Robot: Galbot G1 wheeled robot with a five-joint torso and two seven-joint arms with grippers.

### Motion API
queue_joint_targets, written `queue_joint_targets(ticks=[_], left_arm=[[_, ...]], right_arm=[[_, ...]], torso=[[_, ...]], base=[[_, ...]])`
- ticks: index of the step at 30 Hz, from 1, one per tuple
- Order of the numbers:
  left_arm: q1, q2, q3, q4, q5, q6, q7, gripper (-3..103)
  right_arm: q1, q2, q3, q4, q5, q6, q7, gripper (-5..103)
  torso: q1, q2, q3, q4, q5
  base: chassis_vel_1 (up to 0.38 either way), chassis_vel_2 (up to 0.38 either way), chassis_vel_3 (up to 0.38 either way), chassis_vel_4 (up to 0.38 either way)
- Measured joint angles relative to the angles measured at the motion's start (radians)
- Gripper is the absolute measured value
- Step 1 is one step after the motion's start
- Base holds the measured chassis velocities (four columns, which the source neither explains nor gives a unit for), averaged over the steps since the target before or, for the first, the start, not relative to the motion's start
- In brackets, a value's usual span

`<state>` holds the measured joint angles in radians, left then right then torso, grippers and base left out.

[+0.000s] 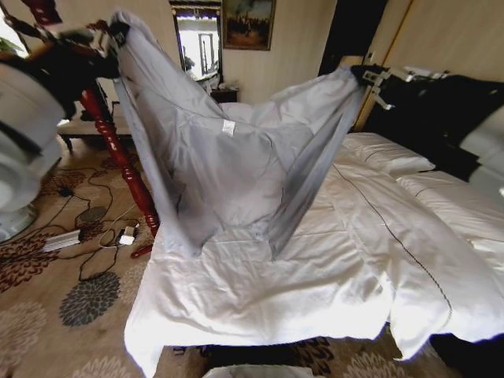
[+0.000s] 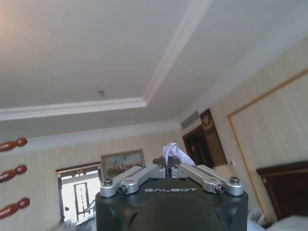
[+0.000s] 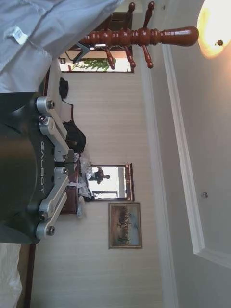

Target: Pick up the clothes from the bed and hang them on the clothes hanger.

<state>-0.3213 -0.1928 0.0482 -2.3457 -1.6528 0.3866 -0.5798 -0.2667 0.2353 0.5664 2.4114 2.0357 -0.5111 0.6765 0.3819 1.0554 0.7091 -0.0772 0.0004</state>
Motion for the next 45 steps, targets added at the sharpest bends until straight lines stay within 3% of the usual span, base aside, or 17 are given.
queue_joint_targets(ticks=[3,9,13,14,17,18,21,22,25,26,30,31,35,40,45], left_arm=[[-0.161,-0.051,0.038,0.025,-0.093,0.041,-0.05,0],[-0.168,-0.094,0.05,0.05,-0.102,0.066,-0.087,0],[0.084,-0.14,0.038,0.013,0.087,0.076,-0.107,0],[0.084,-0.14,0.038,0.013,0.087,0.076,-0.107,0],[0.297,-0.213,0.038,0.028,0.226,0.084,-0.134,0],[0.297,-0.213,0.038,0.028,0.226,0.084,-0.134,0],[0.473,-0.29,0.043,0.102,0.347,0.093,-0.137,0],[0.473,-0.29,0.043,0.102,0.347,0.093,-0.137,0],[0.574,-0.351,0.049,0.188,0.435,0.095,-0.131,0],[0.574,-0.351,0.049,0.188,0.435,0.095,-0.131,0],[0.677,-0.413,0.061,0.274,0.569,0.09,-0.101,0],[0.677,-0.413,0.061,0.274,0.569,0.09,-0.101,0],[0.719,-0.499,0.082,0.361,0.647,0.087,-0.1,0],[0.726,-0.582,0.106,0.48,0.711,0.07,-0.075,0],[0.716,-0.639,0.151,0.584,0.744,0.048,-0.037,0]], right_arm=[[0.109,-0.012,-0.004,-0.056,0.051,-0.011,-0.001,0],[0.128,0.0,-0.003,-0.083,0.038,-0.015,0.006,0],[0.0,0.078,-0.025,-0.041,-0.098,-0.013,0.026,0],[0.0,0.078,-0.025,-0.041,-0.098,-0.013,0.026,0],[-0.166,0.147,-0.058,-0.036,-0.254,-0.006,0.005,0],[-0.166,0.147,-0.058,-0.036,-0.254,-0.006,0.005,0],[-0.294,0.204,-0.093,-0.076,-0.433,-0.005,-0.051,0],[-0.294,0.204,-0.093,-0.076,-0.433,-0.005,-0.051,0],[-0.34,0.265,-0.149,-0.129,-0.561,-0.002,-0.089,0],[-0.34,0.265,-0.149,-0.129,-0.561,-0.002,-0.089,0],[-0.277,0.388,-0.345,-0.24,-0.69,0.018,-0.118,0],[-0.277,0.388,-0.345,-0.24,-0.69,0.018,-0.118,0],[-0.23,0.509,-0.509,-0.384,-0.82,0.035,-0.156,0],[-0.206,0.604,-0.613,-0.536,-0.941,0.062,-0.189,0],[-0.206,0.652,-0.658,-0.626,-1.007,0.083,-0.206,0]], torso=[[0.001,0.0,0.0,-0.0004,-0.001],[-0.001,0.0,-0.001,-0.0012,-0.0001],[0.0,0.0,0.0,-0.0002,-0.0007],[0.0,0.0,0.0,-0.0002,-0.0007],[0.0,0.0,0.0,-0.001,0.0],[0.0,0.0,0.0,-0.001,0.0],[0.0,0.0,0.0,-0.0007,-0.0004],[0.0,0.0,0.0,-0.0007,-0.0004],[0.0,0.0,0.0,-0.0013,-0.0005],[0.0,0.0,0.0,-0.0013,-0.0005],[0.0,0.0,0.0,0.0,-0.0007],[0.0,0.0,0.0,0.0,-0.0007],[0.0,0.0,0.0,-0.0008,-0.0004],[0.0,0.0,0.0,-0.0006,-0.0006],[0.0,0.0,0.0,-0.0006,-0.0004]], base=[[0.0,0.0,0.0,0.0],[0.0,0.0,0.0,0.0],[0.0,0.0,0.0,0.0],[0.0,0.0,0.0,0.0],[0.0,0.0,0.0,0.0],[0.0,0.0,0.0,0.0],[0.0,0.0,0.0,0.0],[0.0,0.0,0.0,0.0],[0.0,0.0,0.0,0.0],[0.0,0.0,0.0,0.0],[0.0,0.0,0.0,0.0],[0.0,0.0,0.0,0.0],[0.0,0.0,0.0,0.0],[0.0,0.0,0.0,0.0],[0.0,0.0,0.0,0.0]])
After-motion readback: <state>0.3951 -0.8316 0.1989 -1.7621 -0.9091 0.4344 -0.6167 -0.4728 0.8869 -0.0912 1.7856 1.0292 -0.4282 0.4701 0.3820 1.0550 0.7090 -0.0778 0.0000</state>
